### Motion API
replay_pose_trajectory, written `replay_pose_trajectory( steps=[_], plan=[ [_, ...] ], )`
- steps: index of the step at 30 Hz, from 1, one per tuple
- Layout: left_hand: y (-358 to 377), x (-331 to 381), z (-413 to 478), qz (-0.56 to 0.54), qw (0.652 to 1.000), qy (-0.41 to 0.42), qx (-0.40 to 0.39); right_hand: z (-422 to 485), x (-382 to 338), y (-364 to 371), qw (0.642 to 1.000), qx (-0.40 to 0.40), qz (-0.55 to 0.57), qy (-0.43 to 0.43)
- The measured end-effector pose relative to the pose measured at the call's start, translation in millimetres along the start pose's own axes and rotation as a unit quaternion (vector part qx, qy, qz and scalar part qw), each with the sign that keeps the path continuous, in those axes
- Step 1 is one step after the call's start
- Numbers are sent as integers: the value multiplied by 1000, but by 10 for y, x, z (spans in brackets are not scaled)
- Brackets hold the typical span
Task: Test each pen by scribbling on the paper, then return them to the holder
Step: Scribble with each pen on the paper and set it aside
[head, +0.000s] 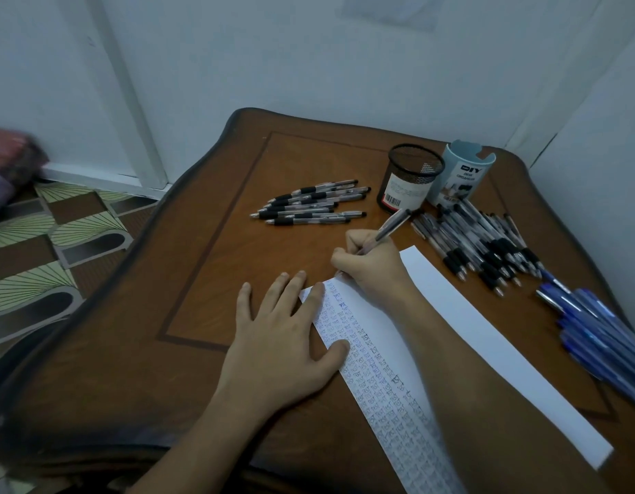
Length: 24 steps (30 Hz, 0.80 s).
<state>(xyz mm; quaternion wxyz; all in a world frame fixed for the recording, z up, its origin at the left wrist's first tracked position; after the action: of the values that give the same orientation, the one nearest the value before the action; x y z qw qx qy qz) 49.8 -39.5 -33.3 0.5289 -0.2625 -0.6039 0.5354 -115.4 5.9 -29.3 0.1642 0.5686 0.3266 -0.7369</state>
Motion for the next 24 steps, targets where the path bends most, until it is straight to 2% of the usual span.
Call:
replay_pose_trajectory(
  steps=[11, 24],
  plan=[
    [-1, -19, 7, 13, 1000, -15, -21, -31, 16, 33, 999, -26, 23, 17],
    [23, -21, 13, 31, 998, -21, -41, -38, -22, 22, 1000, -17, 11, 14]
  ],
)
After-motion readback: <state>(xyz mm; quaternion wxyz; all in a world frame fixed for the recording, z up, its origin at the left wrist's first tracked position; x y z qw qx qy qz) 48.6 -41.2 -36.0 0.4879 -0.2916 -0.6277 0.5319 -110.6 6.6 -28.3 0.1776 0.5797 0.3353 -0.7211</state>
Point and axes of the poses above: each hand's wrist, its own z-axis towards the middle knuckle, its own y-axis out of the palm, x = y × z, the point moved 8 cm from there along z, towards the middle knuckle, and after that the axes turned 4 degrees about -z, right-handed, at the moved point
